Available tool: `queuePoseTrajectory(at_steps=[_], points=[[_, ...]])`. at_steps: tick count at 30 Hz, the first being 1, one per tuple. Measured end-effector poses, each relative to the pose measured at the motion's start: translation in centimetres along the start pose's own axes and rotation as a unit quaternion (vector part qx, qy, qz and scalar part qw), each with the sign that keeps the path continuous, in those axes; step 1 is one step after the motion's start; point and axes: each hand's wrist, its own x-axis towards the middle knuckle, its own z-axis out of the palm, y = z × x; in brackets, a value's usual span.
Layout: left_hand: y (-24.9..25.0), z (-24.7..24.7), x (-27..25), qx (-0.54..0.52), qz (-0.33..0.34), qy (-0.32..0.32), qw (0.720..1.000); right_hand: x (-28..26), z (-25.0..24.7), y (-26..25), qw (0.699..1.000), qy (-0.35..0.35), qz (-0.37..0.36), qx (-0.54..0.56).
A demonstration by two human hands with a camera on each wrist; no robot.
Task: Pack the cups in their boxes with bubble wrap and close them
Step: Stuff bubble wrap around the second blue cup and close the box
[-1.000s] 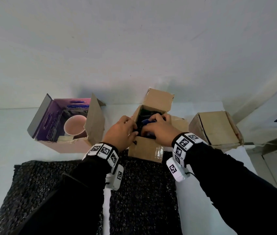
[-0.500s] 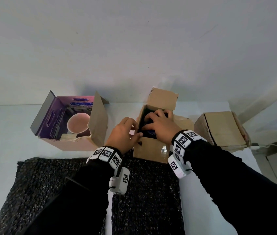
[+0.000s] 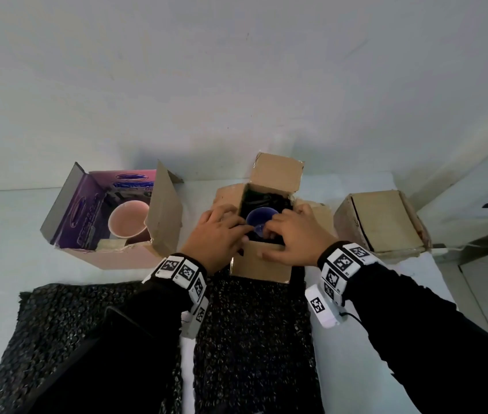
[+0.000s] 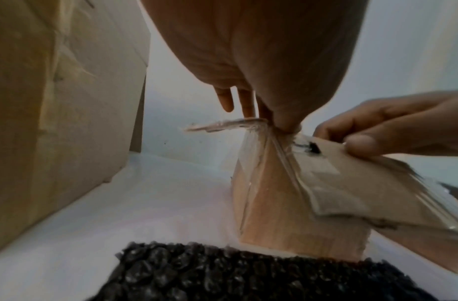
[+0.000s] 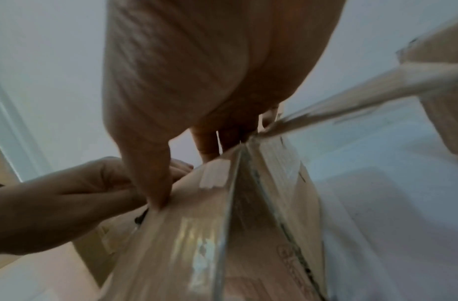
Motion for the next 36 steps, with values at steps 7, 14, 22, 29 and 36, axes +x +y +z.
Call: queuePoseTrajectory(at_steps=[7,14,22,29,36], points=[[0.3,-0.9,1.0,0.089,0.04,-0.023,0.995,-1.1,-0.1,-0.2,0.997,-0.036,-0.038,-0.064],[1.4,-0.4,0.2,0.113,0.026,-0.025,0.993,-1.4,0.2,0.2,0.991,0.039,-0.058,-0.117],[2.4,-1.1,0.6,0.146,-0.007,-0.073,0.987,-2.0,0.5,0.9,0.99,0.044,-0.028,-0.13],[2.8,-1.0,0.0,0.101,-0.061,-0.042,0.992,-3.5,0.8,-0.9,0.987,0.119,0.005,-0.103],[5.0,-0.4,-2.9,-0.057,-0.082,0.028,0.995,-8.9,4.3,-4.8,0.983,0.186,0.01,-0.004]])
